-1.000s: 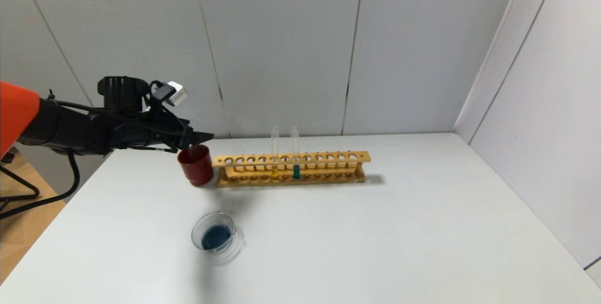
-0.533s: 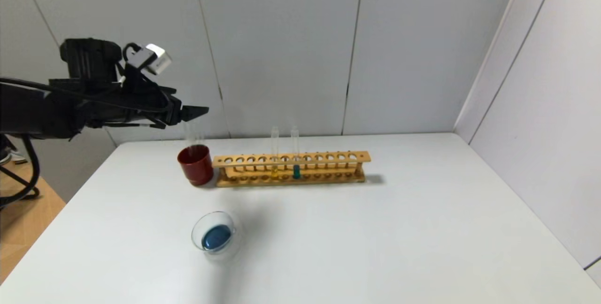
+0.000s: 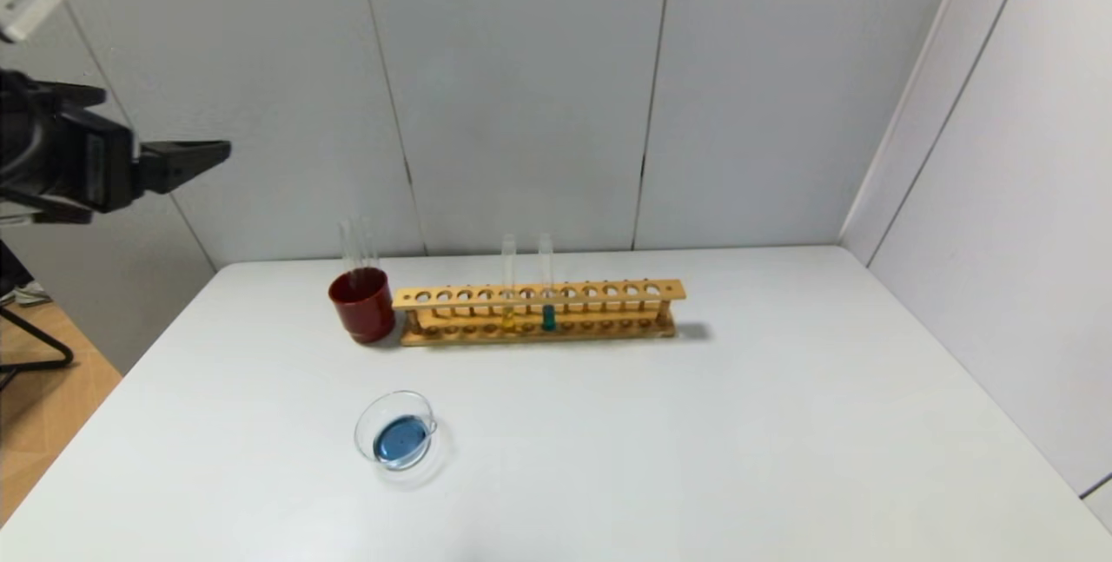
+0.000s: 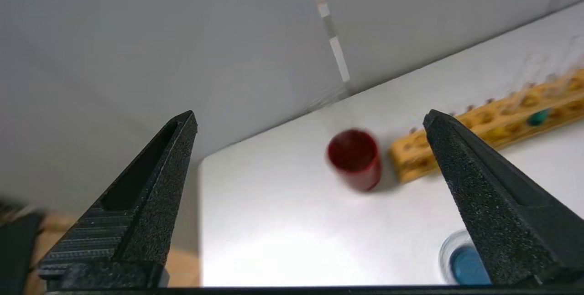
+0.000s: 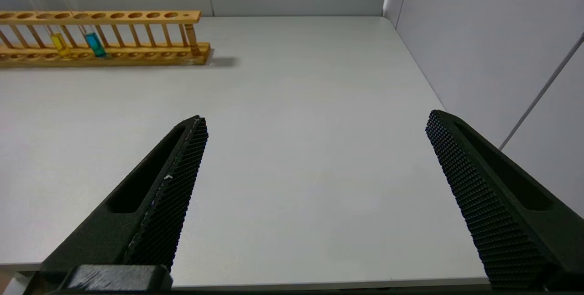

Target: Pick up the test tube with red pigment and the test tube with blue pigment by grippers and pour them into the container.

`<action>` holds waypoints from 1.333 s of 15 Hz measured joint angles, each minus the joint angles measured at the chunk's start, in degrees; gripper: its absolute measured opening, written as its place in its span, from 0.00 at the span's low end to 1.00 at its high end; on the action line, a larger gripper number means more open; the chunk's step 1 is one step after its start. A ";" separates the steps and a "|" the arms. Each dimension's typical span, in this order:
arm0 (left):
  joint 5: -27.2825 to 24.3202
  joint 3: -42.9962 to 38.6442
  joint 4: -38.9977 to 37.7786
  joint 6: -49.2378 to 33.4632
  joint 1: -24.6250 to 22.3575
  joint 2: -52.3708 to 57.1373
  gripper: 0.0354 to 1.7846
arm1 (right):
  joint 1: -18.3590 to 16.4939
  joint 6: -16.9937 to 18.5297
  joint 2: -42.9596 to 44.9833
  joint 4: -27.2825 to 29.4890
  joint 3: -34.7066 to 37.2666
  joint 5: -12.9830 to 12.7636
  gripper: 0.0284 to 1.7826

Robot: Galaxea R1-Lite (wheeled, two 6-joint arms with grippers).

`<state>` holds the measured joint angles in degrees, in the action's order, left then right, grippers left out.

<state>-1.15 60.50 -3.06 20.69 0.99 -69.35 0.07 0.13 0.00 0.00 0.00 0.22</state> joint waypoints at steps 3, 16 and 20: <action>11.12 -11.01 1.44 -0.27 0.09 15.23 0.98 | 0.00 0.00 0.00 0.00 0.00 0.02 0.98; 13.52 -48.17 -20.97 -1.15 -3.29 56.60 0.98 | -0.02 0.02 0.00 0.00 0.00 0.00 0.98; 10.70 -55.87 -17.82 -2.34 -1.73 66.49 0.98 | 0.02 0.02 0.00 0.00 0.00 0.02 0.98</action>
<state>9.56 4.63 -20.88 18.35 -0.74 -2.86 0.10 0.16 0.00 0.00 0.00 0.24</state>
